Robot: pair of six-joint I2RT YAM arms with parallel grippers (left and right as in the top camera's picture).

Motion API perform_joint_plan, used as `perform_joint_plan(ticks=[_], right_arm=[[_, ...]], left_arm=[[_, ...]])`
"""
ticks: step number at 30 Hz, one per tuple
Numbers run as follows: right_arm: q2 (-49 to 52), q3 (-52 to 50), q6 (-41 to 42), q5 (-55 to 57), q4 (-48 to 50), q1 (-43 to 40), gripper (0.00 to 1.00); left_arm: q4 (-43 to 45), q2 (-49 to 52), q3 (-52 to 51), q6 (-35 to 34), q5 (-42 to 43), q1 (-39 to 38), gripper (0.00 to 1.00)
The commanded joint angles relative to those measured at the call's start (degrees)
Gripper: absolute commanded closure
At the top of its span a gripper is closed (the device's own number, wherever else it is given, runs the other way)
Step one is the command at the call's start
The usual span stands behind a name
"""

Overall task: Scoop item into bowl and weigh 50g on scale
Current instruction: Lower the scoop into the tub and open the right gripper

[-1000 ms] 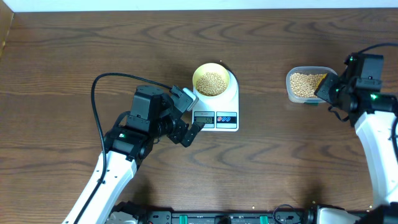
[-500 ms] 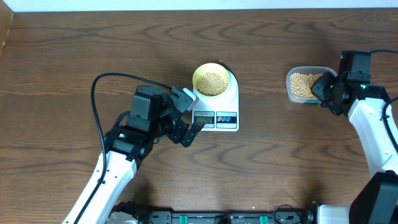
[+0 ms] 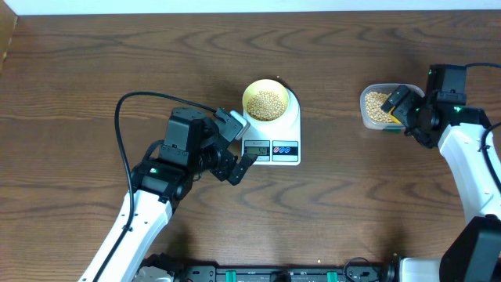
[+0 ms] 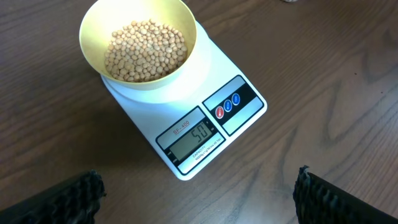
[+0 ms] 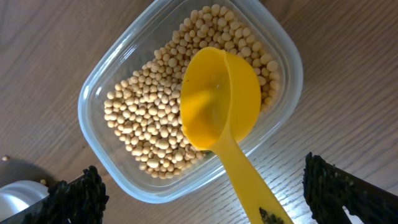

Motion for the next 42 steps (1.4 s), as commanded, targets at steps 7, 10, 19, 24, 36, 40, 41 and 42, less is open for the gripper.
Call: perform_joint_plan(ticks=[7,10,19,24,36,40,41,42], right_arm=[[0.17,0.46,-9.84,6.58,-0.57,0.17,0.01],[0.17,0.48,-13.31,9.57,-0.35,0.17,0.01],[0.17,0.48,-20.79,9.81,1.20,0.20,0.01],[0.15,0.48,-29.66,5.51,1.49,0.42,0.01],[-7.28,0.55,-32.92,4.24,-2.93,4.46,0.01],[-12.83,0.55,-32.96,4.26,-6.47,5.75,0.01],[-14.10,0.55,-32.94,4.26,-7.32,5.79,0.01],[-14.95,0.55,-32.96,4.26,-7.85,5.79,0.01]], left_arm=[[-0.15,0.31,-0.57,1.18,0.55,0.17,0.00],[-0.15,0.31,-0.57,1.18,0.55,0.17,0.00],[-0.15,0.31,-0.57,1.18,0.55,0.17,0.00],[-0.15,0.31,-0.57,1.16,0.55,0.17,0.00],[-0.15,0.31,-0.57,1.16,0.55,0.17,0.00],[-0.15,0.31,-0.57,1.16,0.55,0.17,0.00],[-0.15,0.31,-0.57,1.18,0.55,0.17,0.00],[-0.15,0.31,-0.57,1.18,0.55,0.17,0.00]])
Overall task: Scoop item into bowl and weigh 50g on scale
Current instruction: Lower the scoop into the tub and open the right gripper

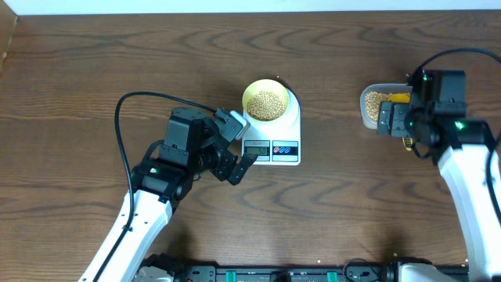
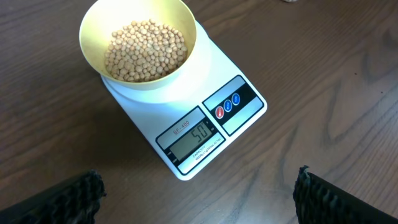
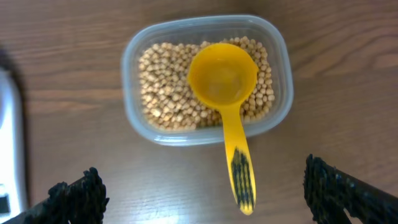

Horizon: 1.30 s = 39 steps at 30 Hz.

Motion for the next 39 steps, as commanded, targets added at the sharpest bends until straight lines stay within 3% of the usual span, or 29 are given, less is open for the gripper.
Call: perform_joint_plan(ticks=[1,39], right_arm=[[-3.82,0.55,-0.87,-0.07,-1.33,0.35,0.01],[-6.01,0.52,-0.87,0.70,-1.88,0.35,0.01]], left_arm=[[-0.15,0.28,-0.55,1.18,0.55,0.17,0.00],[-0.15,0.28,-0.55,1.16,0.55,0.17,0.00]])
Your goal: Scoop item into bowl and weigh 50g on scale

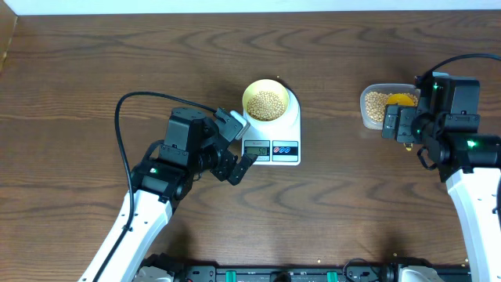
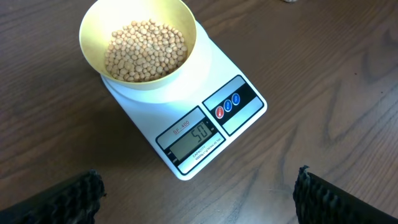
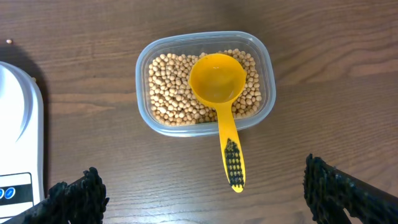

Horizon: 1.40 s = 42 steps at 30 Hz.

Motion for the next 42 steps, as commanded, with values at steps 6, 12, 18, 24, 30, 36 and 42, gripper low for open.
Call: perform_joint_plan(ticks=[6,12,18,24,30,36,42], right_arm=[[-0.37,0.52,-0.68,0.46,-0.09,0.28,0.01],[-0.37,0.52,-0.66,0.46,-0.07,0.28,0.01],[-0.37,0.52,-0.68,0.46,-0.09,0.28,0.01],[-0.37,0.52,-0.68,0.46,-0.09,0.28,0.01],[-0.37,0.52,-0.68,0.46,-0.09,0.28,0.01],[-0.37,0.52,-0.68,0.46,-0.07,0.28,0.01],[-0.37,0.52,-0.66,0.46,-0.09,0.28,0.01]], left_arm=[[-0.15,0.28,-0.55,1.16,0.55,0.17,0.00],[-0.15,0.28,-0.55,1.18,0.55,0.17,0.00],[0.07,0.26,-0.55,-5.70,-1.75,0.17,0.00],[0.09,0.22,-0.55,-13.79,-6.36,-2.19,0.00],[0.09,0.20,-0.55,-23.10,-19.15,-10.64,0.00],[-0.59,0.22,-2.05,-36.98,-35.21,-20.11,0.00],[0.83,0.22,-5.79,-45.42,-42.25,-24.90,0.00]])
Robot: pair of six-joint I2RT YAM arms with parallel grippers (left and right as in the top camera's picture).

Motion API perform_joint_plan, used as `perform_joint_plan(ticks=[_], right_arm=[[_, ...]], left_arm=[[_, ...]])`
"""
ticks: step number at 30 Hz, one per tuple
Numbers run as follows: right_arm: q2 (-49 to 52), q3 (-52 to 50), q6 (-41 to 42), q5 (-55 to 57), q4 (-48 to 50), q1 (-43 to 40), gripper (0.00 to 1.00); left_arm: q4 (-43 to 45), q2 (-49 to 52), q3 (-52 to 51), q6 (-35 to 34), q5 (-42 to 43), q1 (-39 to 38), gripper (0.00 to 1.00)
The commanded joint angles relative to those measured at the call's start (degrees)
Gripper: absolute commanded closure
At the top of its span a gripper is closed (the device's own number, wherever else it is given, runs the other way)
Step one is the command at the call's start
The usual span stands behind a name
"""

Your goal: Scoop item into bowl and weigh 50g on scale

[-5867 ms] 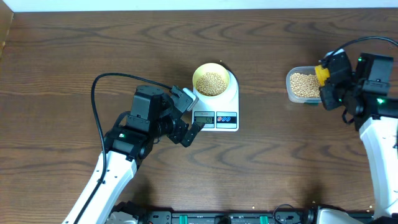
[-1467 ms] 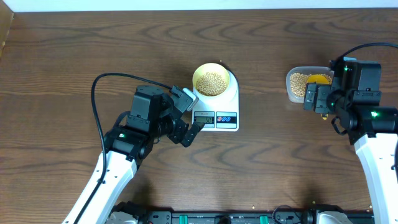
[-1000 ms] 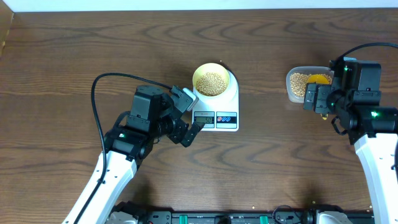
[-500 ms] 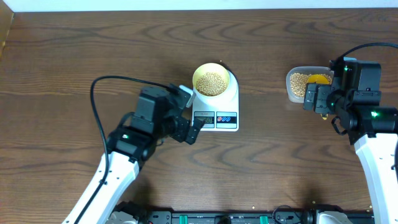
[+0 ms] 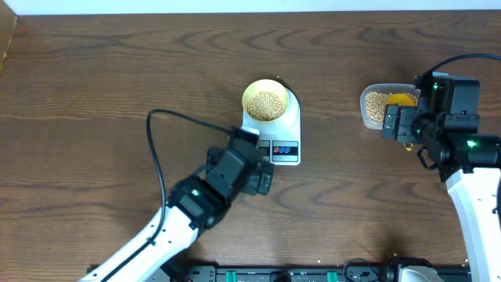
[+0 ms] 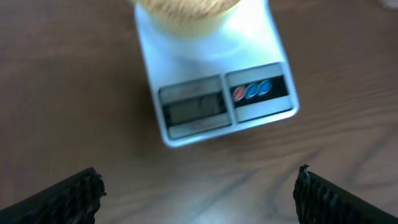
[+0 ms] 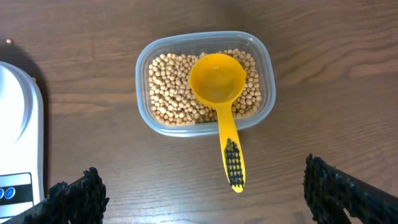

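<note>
A yellow bowl (image 5: 266,102) of soybeans sits on the white scale (image 5: 292,117) at mid-table. In the left wrist view the scale (image 6: 217,102) is blurred and its display unreadable; only the bowl's (image 6: 186,5) lower rim shows. My left gripper (image 5: 262,174) hovers open just in front of the scale, nothing between its fingers (image 6: 68,199). At the right, a clear container (image 7: 142,87) of soybeans holds the yellow scoop (image 7: 217,81), whose handle sticks out over the near rim. My right gripper (image 7: 199,202) hangs open above the table, just short of the handle's tip.
The left arm's black cable (image 5: 156,133) loops over the table left of the scale. A stray bean (image 7: 7,42) lies between scale and container. The table's far edge (image 5: 250,12) runs along the top.
My left arm has swung from the scale's left side to directly in front of it, and its view is now motion-blurred. The right arm, scoop and container are unchanged.
The display read 50 with the bowl on the scale, and the scoop lay in the container under my open right gripper. That gripper then stood farther back and higher at each moment, empty. The left arm stayed still until its shift now.
</note>
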Motion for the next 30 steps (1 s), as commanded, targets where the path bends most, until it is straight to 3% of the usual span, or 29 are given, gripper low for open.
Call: perform_joint_plan(ticks=[1,25,30], right_arm=[[-0.37,0.52,-0.68,0.46,-0.07,0.28,0.01],[-0.37,0.52,-0.68,0.46,-0.07,0.28,0.01],[-0.37,0.52,-0.68,0.46,-0.09,0.28,0.01]], left_arm=[[0.85,0.20,-1.57,-7.48,-8.00,-1.33,0.00],[2.62,-0.70,-1.75,-2.97,-4.02,-1.33,0.00],[5.79,-4.17,-2.51,4.37,-3.82,-0.92,0.00]])
